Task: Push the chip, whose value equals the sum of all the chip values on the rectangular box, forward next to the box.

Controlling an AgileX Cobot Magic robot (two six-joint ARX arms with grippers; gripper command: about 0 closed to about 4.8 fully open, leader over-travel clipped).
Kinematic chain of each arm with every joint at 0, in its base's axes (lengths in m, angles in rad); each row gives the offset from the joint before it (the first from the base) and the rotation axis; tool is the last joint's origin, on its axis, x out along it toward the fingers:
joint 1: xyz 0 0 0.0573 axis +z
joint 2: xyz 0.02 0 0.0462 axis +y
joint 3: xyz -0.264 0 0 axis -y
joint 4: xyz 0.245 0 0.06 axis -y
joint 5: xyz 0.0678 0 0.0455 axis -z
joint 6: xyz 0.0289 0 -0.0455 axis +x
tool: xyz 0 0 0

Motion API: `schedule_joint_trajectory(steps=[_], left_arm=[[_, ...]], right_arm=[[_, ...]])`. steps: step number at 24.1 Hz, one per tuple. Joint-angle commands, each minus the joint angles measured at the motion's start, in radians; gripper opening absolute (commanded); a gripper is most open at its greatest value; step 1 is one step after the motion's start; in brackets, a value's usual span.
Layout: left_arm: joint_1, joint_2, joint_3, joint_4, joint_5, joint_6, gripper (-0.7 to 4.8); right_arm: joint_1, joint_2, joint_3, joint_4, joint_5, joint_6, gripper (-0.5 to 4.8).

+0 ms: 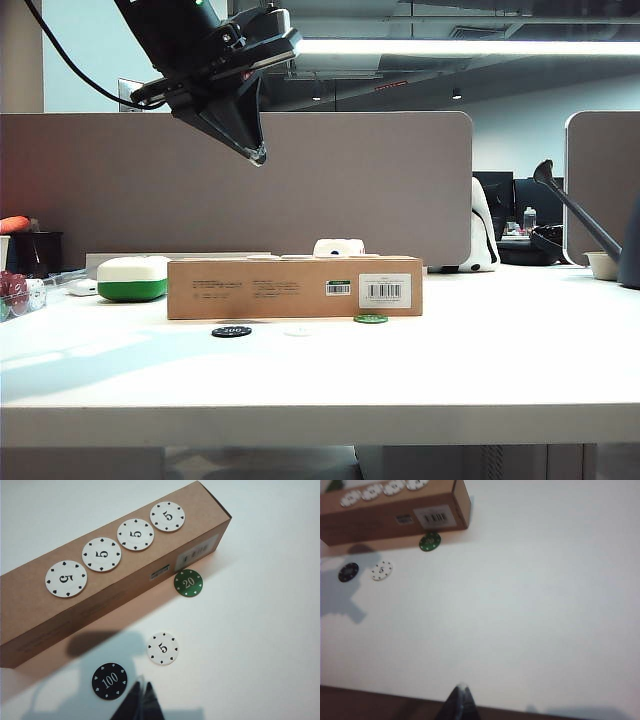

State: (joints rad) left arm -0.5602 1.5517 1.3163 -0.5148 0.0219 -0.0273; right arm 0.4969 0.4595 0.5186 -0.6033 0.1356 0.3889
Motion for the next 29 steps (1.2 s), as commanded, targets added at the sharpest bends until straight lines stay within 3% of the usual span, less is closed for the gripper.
schedule_joint_trajectory(steps=[1,14,29], left_arm=[[-0.001,-0.003,0.003,0.007,-0.002,0.000,-0.05],[-0.001,-0.043,0.002,0.006,0.000,0.000,-0.05],[0.003,-0.467,0.002,0.006,0.000,0.000,-0.05]], right_arm=[[-0.001,-0.089,-0.005,-0.014,0.002,0.003,-0.04],[0.000,-0.443,-0.005,-0.021,-0.029,0.004,-0.04],[0.000,-0.460,-0.005,-0.023,-0.024,0.003,-0.04]])
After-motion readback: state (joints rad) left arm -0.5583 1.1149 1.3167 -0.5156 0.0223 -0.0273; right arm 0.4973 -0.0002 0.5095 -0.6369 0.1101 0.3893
